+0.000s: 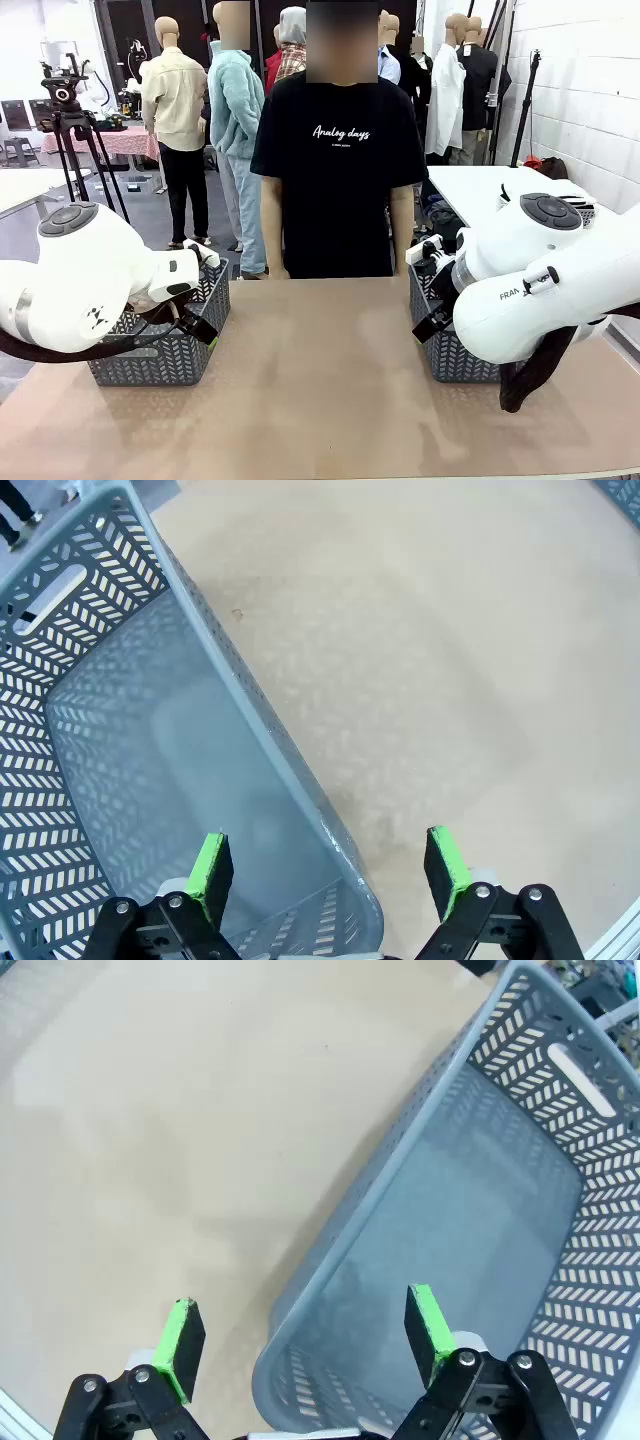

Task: Sort the tops and bottoms.
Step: Lift clothes from the center of the table with your left hand.

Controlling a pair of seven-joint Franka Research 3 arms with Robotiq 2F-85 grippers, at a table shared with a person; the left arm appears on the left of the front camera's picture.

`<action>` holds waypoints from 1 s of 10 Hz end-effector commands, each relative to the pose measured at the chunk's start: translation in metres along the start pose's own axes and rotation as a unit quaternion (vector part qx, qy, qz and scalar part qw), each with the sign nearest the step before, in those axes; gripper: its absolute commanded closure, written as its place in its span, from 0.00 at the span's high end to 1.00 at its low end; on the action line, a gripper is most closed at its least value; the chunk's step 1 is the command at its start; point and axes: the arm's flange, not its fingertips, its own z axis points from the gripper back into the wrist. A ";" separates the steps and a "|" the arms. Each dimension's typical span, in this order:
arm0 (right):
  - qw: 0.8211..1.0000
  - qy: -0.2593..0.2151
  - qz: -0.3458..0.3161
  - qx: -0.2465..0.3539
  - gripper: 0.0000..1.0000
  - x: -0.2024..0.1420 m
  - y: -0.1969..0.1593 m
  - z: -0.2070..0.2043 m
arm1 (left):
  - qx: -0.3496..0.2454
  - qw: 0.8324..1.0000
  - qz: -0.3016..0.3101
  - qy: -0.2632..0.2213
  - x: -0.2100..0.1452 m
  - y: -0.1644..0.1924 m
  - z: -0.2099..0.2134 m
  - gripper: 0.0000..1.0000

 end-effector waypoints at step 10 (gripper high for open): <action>1.000 0.000 0.000 0.000 1.00 0.000 0.000 0.000 | 0.000 1.000 0.000 0.000 0.000 0.000 0.000 1.00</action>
